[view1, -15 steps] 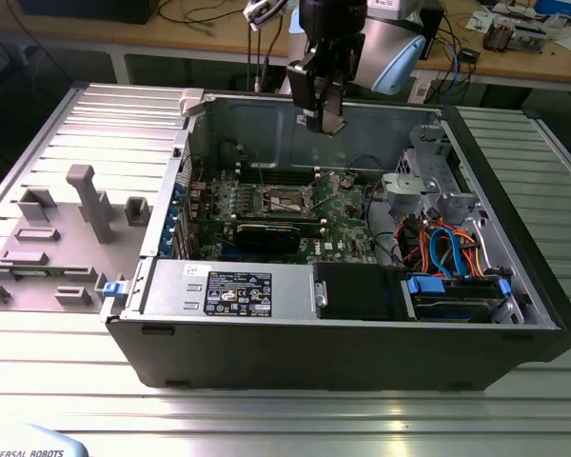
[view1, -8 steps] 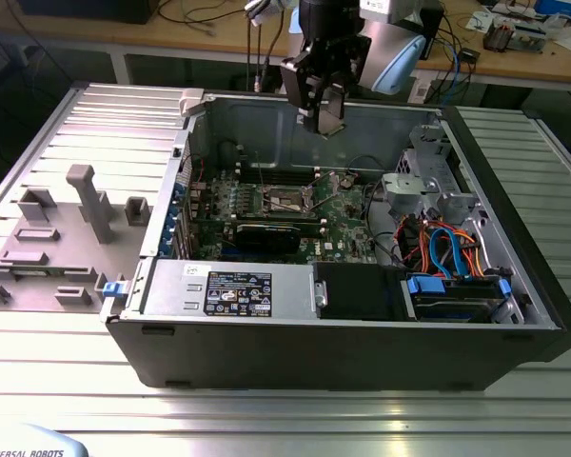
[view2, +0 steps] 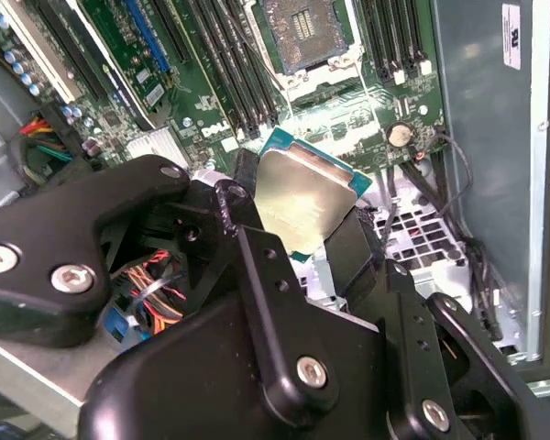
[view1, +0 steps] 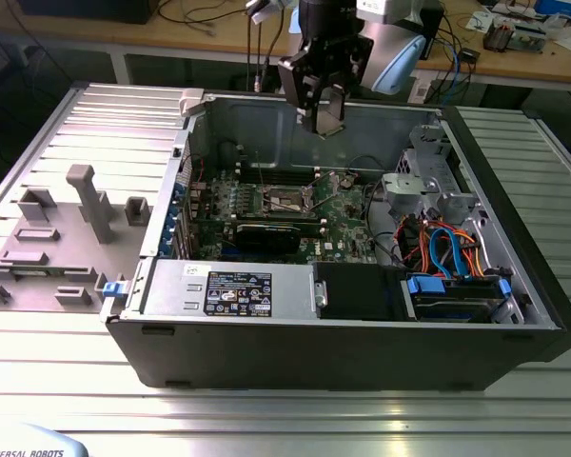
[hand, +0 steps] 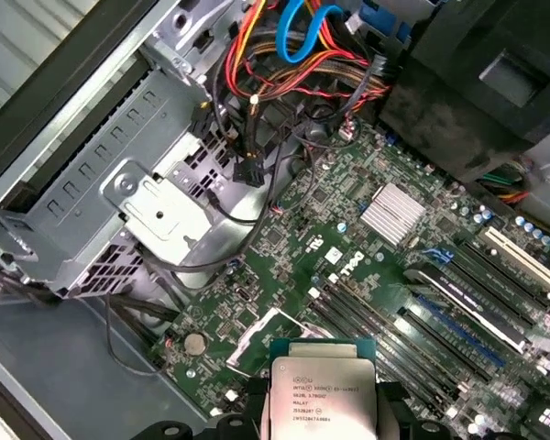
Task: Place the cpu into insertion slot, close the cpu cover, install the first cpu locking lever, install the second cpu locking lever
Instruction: 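Place the cpu into insertion slot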
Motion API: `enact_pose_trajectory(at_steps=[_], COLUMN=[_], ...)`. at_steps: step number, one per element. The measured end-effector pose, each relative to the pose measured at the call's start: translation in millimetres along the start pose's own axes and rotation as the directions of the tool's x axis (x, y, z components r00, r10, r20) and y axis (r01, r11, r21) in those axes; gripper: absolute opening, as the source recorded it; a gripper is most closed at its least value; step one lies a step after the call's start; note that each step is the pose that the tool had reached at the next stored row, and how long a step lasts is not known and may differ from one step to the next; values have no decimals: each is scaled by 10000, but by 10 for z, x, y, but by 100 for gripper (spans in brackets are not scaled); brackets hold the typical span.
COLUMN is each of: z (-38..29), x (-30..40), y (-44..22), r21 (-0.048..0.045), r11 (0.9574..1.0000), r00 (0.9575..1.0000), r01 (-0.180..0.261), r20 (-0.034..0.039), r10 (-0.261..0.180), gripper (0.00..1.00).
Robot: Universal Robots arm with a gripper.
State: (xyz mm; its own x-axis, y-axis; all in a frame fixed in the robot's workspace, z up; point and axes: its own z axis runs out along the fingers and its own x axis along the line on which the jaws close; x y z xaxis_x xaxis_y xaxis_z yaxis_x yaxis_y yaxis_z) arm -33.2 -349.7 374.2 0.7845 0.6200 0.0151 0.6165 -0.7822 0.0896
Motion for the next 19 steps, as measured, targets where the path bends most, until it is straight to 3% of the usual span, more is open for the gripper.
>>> enact_pose_trajectory(at_steps=[14,19], z=[4,65], x=[-11,-21], y=[-10,-22], r21=[0,-16], r11=[10000,9993], r00=[10000,9993], r01=[0,-368], r20=[1,41], r10=[0,368], gripper=[54,54])
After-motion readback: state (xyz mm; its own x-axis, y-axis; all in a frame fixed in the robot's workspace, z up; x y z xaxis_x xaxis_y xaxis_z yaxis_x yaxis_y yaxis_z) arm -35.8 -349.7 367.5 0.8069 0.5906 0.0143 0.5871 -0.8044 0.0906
